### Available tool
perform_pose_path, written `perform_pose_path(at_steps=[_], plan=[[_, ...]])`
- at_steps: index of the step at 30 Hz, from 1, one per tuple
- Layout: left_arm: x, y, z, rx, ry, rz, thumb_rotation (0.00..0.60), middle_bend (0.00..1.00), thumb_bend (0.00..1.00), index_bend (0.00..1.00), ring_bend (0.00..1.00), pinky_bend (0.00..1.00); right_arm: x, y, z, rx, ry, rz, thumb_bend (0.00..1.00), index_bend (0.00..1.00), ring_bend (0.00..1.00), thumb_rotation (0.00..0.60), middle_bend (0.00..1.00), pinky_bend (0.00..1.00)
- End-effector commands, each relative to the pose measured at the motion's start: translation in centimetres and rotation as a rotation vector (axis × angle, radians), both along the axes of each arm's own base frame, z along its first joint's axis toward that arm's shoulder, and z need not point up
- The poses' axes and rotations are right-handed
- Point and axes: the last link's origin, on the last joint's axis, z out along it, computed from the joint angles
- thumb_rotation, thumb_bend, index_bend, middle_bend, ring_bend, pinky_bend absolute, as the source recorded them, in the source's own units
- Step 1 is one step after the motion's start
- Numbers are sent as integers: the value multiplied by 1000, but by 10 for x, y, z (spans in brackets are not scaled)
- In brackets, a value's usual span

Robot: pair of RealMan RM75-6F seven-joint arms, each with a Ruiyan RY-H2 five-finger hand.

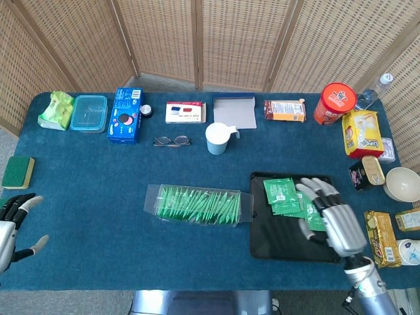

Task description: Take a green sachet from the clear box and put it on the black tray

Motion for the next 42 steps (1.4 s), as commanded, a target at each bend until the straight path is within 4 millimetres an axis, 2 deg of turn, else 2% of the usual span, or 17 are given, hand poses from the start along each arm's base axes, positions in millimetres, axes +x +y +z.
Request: perform_pose_path(at_steps=[1,5,10,19,29,37,40,42], plan=[[0,1,1,-2,-1,-2,600,164,189,178,127,262,39,-10,-16,160,-42,143,350,108,64,600,114,109],[-1,3,2,-6,0,1,600,164,189,177,126,262,67,-18,-38,301,-39,226,283,71,64,600,108,109],[-4,6,1,-13,3,11,600,164,190,177,126,262,89,-30,-62,373,-18,267,227,53,63,600,99,109],[-9,11,0,-17,2,18,600,164,190,177,127,262,117,-53,-95,286,43,298,202,51,60,600,89,109],[-12,11,-1,-20,0,23,600,164,189,177,126,262,132,-61,-125,264,120,280,201,51,52,600,83,109],[-13,10,1,-15,1,25,600,164,189,177,126,262,138,-73,-138,230,174,278,201,70,52,600,83,109],[-14,9,1,-12,1,28,600,164,189,177,126,262,137,-80,-139,214,185,263,261,95,52,600,83,109],[-14,9,1,-13,1,30,600,164,189,177,126,262,137,-84,-139,203,193,256,346,104,52,600,83,109]])
